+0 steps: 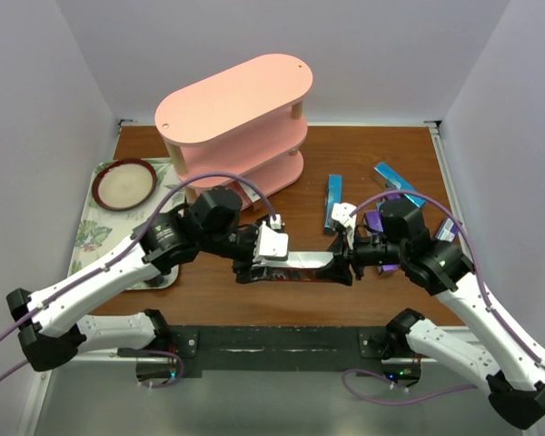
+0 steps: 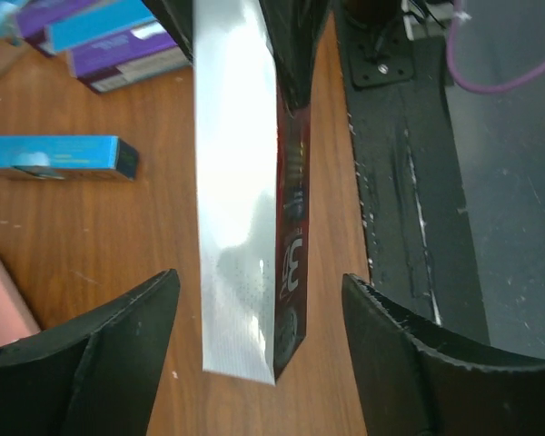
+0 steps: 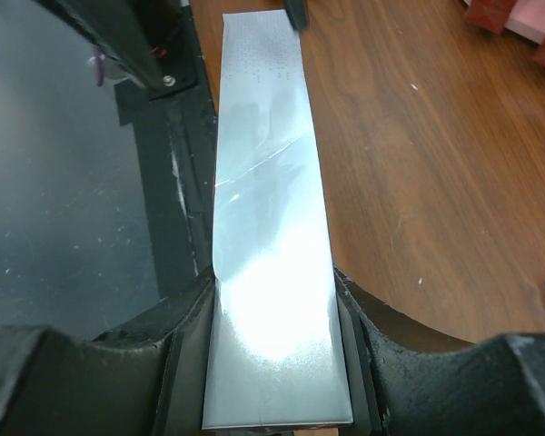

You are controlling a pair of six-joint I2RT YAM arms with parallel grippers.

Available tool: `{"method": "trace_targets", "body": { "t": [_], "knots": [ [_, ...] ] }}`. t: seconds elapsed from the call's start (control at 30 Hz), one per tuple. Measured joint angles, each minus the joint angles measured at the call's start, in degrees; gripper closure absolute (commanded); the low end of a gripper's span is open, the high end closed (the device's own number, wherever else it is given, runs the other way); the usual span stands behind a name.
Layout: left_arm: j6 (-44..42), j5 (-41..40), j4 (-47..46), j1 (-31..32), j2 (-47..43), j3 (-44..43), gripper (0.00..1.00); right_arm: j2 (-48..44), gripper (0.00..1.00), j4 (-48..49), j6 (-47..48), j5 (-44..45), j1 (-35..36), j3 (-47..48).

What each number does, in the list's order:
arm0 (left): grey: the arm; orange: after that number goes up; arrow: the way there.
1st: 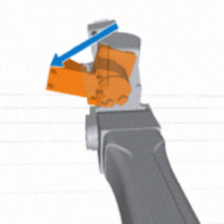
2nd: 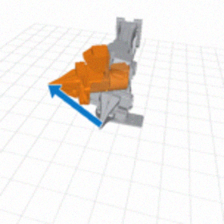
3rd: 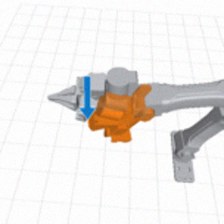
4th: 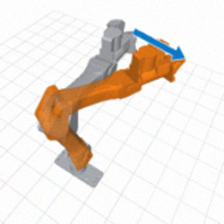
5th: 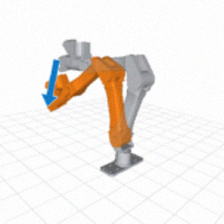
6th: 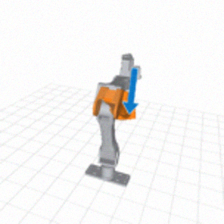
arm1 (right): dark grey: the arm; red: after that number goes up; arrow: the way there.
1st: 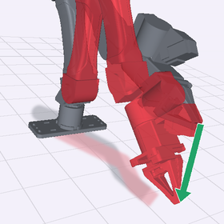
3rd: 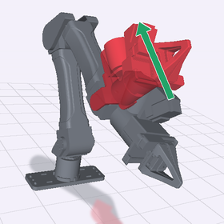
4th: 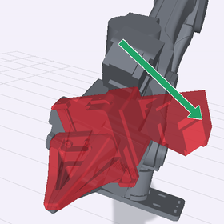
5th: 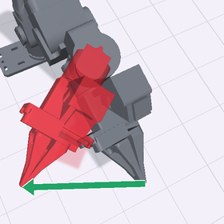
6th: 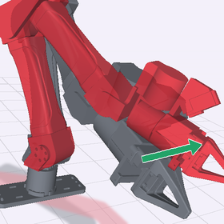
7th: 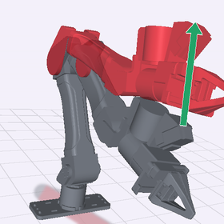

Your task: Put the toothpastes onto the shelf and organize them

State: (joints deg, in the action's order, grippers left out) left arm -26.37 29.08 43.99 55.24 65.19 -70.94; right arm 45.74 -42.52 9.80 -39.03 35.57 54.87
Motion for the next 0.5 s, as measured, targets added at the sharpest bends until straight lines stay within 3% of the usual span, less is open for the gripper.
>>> {"method": "trace_targets", "body": {
  "t": [0.27, 0.5],
  "knots": [
    [4.39, -10.16, -10.21, 0.02, -8.92, 4.24, 0.15, 0.04, 0.88, 5.95, -4.92, 7.72, 0.00, -4.48],
    [10.67, -34.53, -28.96, 0.02, -20.06, 16.76, 0.03, 1.14, 0.89, 21.90, -14.21, 20.76, 0.02, -13.29]
  ]
}}
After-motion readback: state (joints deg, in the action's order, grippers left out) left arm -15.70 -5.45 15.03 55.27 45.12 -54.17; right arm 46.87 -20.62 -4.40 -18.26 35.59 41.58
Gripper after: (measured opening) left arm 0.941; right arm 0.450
